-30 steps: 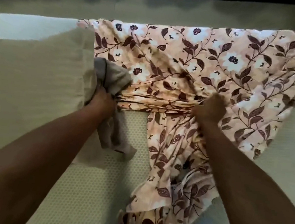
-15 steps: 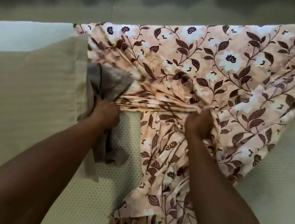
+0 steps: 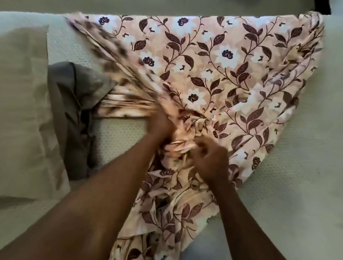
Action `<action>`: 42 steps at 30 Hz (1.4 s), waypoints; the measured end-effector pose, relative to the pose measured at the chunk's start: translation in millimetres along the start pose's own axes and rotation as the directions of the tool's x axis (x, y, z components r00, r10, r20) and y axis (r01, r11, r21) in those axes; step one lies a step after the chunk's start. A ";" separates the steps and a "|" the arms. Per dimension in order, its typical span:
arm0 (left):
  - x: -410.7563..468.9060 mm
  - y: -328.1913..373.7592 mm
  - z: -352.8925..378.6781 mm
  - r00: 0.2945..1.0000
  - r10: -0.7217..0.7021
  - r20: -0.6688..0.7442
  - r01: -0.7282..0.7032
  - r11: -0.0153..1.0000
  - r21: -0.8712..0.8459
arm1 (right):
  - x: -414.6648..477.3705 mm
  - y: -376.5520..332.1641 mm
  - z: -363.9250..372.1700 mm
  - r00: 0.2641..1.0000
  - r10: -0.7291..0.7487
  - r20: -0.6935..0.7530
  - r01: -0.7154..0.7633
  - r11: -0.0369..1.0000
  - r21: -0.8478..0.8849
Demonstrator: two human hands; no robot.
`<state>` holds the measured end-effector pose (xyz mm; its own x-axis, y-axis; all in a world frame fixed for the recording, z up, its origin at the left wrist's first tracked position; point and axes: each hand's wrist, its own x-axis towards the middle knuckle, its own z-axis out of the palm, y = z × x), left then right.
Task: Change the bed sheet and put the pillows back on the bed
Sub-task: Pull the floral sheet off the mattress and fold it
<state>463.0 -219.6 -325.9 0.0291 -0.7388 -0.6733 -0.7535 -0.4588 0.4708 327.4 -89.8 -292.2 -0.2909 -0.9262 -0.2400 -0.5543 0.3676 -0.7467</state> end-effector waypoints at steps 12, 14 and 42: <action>-76.5 -51.4 22.6 0.947 0.163 0.278 -0.198 0.975 0.100 | 73.2 12.5 12.5 0.914 0.112 0.391 0.183 0.746 -0.640; -68.7 -68.2 -3.4 0.997 0.061 -0.053 -0.056 0.993 0.101 | 30.1 10.2 11.4 0.913 0.088 0.398 0.186 0.778 -0.600; -62.6 -54.1 20.5 0.997 -0.060 0.055 0.074 0.949 -0.305 | -70.6 0.9 -2.8 0.168 0.228 0.959 0.230 0.937 -0.263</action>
<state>488.5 -138.4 -320.9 0.0381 -0.6819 -0.7305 -0.5130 -0.6407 0.5713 345.3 -23.8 -274.1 0.5723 -0.1526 -0.8057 -0.7915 0.1539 -0.5914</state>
